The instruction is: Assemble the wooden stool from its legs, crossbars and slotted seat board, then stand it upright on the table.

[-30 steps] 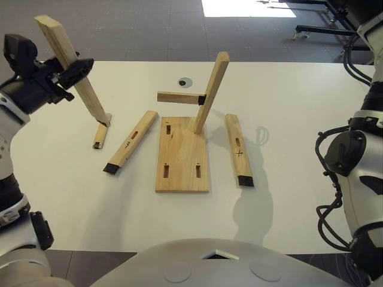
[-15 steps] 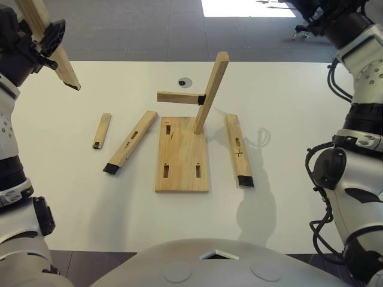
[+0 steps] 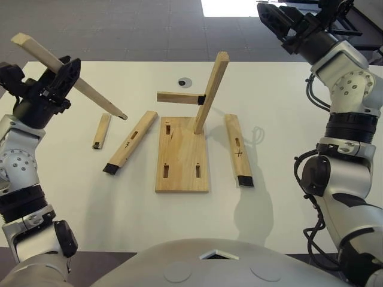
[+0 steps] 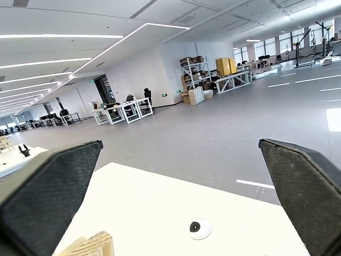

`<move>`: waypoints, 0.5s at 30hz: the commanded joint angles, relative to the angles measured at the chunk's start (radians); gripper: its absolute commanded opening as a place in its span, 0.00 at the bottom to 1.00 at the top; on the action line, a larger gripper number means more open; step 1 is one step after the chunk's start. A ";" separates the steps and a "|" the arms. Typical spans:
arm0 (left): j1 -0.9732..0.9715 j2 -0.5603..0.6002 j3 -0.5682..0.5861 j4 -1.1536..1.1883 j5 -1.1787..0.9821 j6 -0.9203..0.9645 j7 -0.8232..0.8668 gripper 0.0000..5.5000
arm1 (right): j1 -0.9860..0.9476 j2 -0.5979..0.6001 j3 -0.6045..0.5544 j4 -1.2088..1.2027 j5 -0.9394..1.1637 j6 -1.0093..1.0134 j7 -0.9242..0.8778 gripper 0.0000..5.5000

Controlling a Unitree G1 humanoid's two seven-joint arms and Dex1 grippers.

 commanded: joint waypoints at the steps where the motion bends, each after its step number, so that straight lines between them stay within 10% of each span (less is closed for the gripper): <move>1: 0.042 -0.044 0.005 0.031 -0.109 0.037 -0.116 0.37 | -0.063 0.009 0.035 0.075 -0.024 -0.005 0.031 0.98; 15: -0.107 0.050 -0.126 0.259 0.028 -0.045 -0.407 0.37 | -0.242 -0.055 0.071 0.357 -0.106 -0.059 0.141 0.98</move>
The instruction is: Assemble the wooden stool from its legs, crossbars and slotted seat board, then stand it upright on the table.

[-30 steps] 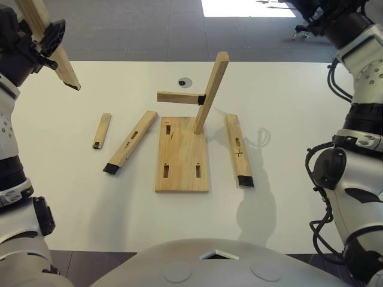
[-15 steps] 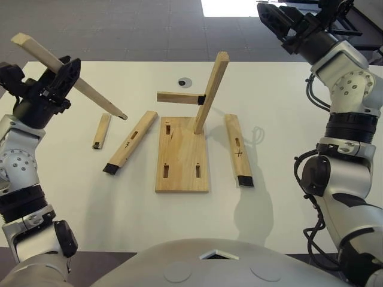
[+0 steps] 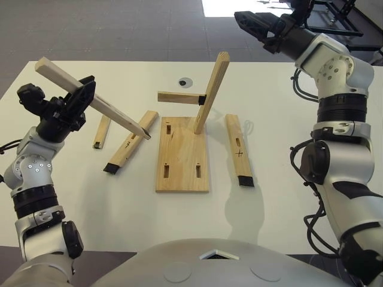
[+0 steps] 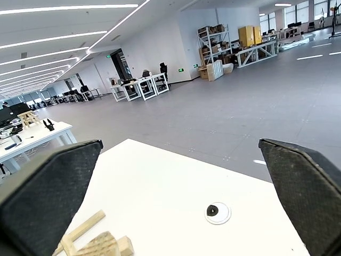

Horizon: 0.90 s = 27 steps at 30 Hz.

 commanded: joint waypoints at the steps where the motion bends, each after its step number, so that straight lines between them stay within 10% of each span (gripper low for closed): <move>1: -0.078 0.041 -0.016 0.026 0.013 -0.001 -0.042 0.37 | -0.122 -0.072 -0.023 0.143 -0.036 -0.043 0.029 0.98; 15: -0.111 0.081 -0.081 0.034 0.045 0.078 -0.128 0.37 | -0.219 -0.339 0.317 0.512 -0.434 -0.206 0.723 0.98; 22: -0.075 0.075 -0.071 -0.020 0.034 0.088 -0.114 0.37 | 0.053 -0.510 0.674 0.045 -0.128 -0.167 0.865 0.98; 27: -0.054 0.064 -0.128 -0.043 0.143 -0.028 -0.105 0.37 | 0.233 -0.564 0.687 -0.266 0.024 -0.065 0.864 0.98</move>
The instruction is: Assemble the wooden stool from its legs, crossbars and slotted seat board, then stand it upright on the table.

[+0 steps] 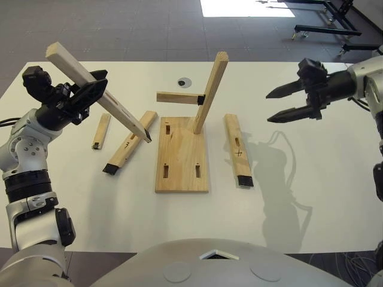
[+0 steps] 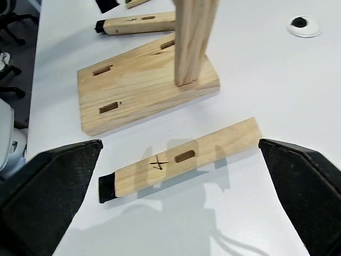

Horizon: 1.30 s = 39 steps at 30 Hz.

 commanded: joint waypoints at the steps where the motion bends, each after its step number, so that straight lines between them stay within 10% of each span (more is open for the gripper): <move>1: 0.000 0.001 -0.046 -0.020 0.085 -0.094 0.003 0.37 | 0.125 -0.038 -0.019 -0.204 0.094 0.092 -0.001 0.98; 18: -0.030 -0.076 -0.033 -0.072 0.016 -0.120 0.084 0.37 | 0.412 0.321 -0.247 -0.690 0.325 0.582 -0.444 0.98; 39: -0.001 -0.130 -0.127 -0.089 0.163 -0.308 0.118 0.37 | 0.497 0.644 0.047 -0.692 -0.119 0.183 -0.769 0.98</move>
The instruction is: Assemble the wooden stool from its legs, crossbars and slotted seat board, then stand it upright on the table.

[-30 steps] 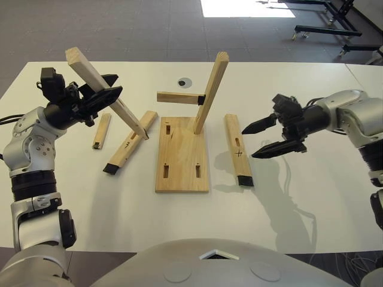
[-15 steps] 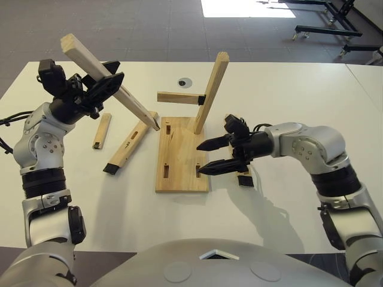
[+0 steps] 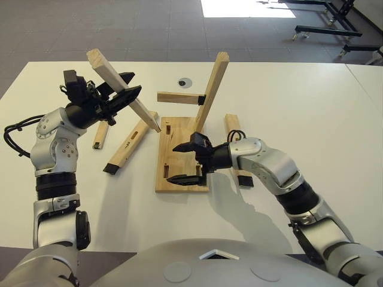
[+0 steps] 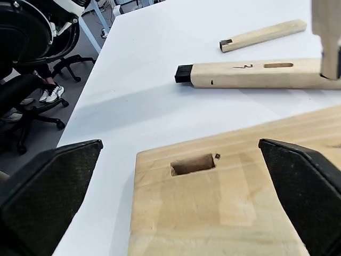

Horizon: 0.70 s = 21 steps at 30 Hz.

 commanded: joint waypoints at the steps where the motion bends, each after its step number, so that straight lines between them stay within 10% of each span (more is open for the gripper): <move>1: -0.001 -0.003 0.002 -0.025 -0.015 0.009 0.015 0.37 | -0.039 0.055 0.036 0.078 -0.076 -0.050 -0.036 0.98; 21: 0.092 -0.036 -0.021 -0.193 -0.059 0.048 0.093 0.37 | 0.017 -0.110 0.115 0.207 -0.334 -0.262 0.055 0.98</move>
